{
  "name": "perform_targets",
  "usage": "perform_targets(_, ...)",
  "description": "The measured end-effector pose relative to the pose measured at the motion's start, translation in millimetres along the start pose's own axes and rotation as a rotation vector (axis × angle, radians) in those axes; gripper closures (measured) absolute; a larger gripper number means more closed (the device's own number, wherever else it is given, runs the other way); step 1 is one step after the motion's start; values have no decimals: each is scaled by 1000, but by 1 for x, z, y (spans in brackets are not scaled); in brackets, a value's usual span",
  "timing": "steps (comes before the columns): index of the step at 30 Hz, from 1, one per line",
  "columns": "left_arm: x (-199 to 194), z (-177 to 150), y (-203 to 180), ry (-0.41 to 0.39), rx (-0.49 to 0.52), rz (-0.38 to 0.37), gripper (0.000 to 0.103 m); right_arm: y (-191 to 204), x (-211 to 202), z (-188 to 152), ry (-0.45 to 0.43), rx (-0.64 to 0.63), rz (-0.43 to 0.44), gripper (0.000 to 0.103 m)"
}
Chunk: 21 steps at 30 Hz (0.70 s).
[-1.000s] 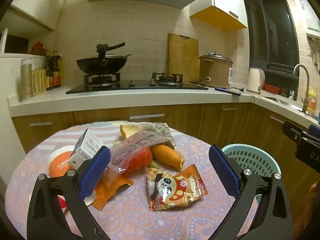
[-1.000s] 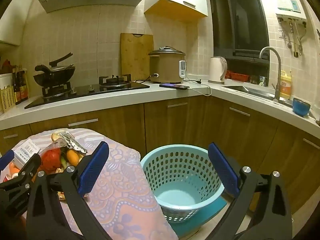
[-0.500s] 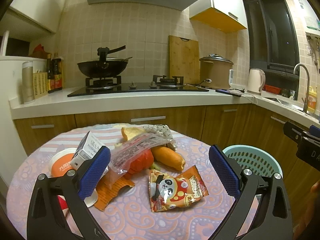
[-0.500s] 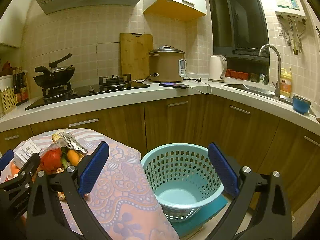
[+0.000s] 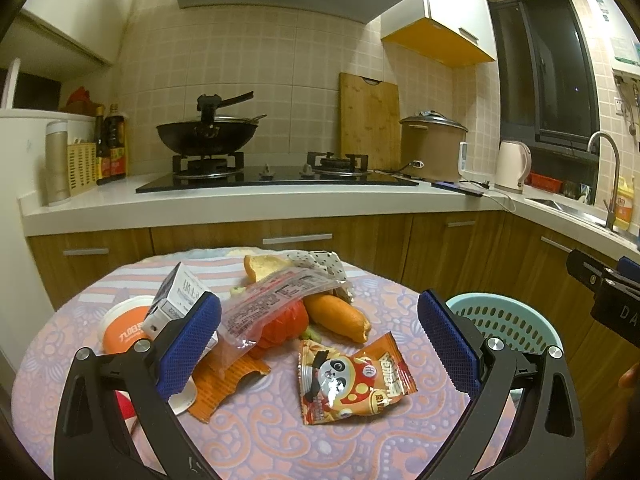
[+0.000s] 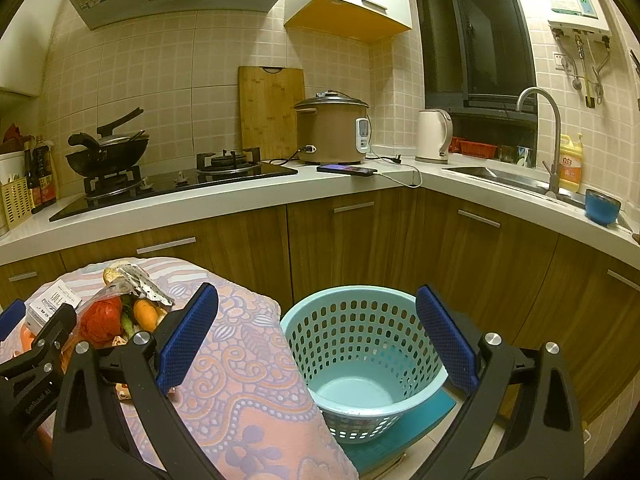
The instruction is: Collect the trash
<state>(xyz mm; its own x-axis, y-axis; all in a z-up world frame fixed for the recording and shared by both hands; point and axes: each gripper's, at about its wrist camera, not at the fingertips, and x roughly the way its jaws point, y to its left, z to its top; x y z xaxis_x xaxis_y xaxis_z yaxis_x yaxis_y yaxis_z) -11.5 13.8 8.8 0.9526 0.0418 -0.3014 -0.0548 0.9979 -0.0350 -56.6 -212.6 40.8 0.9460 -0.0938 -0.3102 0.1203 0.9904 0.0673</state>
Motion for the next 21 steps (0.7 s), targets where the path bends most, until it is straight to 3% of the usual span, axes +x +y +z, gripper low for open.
perform_targets(21, 0, -2, -1, 0, -1, 1, 7, 0, 2, 0, 7, 7, -5, 9)
